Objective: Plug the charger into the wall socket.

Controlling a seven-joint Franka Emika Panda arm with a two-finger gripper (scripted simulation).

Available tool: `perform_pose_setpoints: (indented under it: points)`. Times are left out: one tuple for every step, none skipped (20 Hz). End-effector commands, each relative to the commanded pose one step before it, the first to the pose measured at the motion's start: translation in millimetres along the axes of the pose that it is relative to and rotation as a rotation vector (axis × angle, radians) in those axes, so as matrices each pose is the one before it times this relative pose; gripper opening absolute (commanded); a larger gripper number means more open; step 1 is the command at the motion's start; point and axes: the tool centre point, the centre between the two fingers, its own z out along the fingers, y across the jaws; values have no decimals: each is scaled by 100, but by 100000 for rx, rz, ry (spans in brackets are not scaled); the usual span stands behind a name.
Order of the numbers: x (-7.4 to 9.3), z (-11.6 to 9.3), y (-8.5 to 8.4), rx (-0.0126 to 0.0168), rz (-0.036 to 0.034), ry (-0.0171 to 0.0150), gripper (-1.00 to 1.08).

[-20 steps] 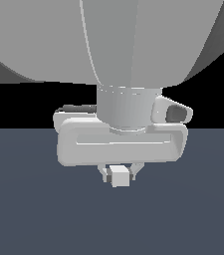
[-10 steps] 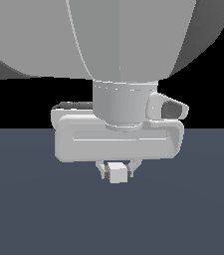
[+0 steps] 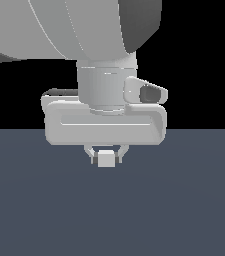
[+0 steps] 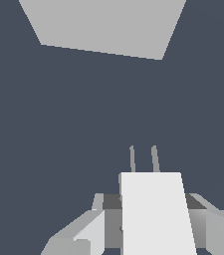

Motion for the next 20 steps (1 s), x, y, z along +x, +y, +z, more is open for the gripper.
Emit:
perform_pose_setpoints:
  points:
    - [801,-553,-690,-797,2287,153,-100]
    - [323,-217,-267,-364,934,28,-100]
    - [317,-212,-260,-362,915,25,-100]
    - [309,-206,-251,-357,887,21,-100]
    - [301,-200,-244,-354,864,17,-100]
    - [295,-195,-236,-353,845,13,-100]
    - [290,-190,-231,-353,827,10,-100]
    - [286,-186,-226,-354,813,6,-100]
    - [283,-183,-222,-356,802,2,-100]
    - [273,-175,-213,-352,775,-2,-100]
    - [258,-164,-200,-338,729,-6,-100]
    - [243,-154,-186,-326,690,-9,-100]
    - [229,-144,-175,-312,648,-11,-100]
    - [216,-135,-162,-299,612,-13,-100]
    - [203,-125,-154,-285,573,-17,-100]
    - [190,-115,-141,-274,540,-21,-100]
    - [177,-106,-131,-260,504,-24,-100]
    - [165,-97,-121,-245,470,-26,-100]
    - [152,-89,-110,-230,436,-26,-100]
    - [138,-80,-102,-210,394,-25,-100]
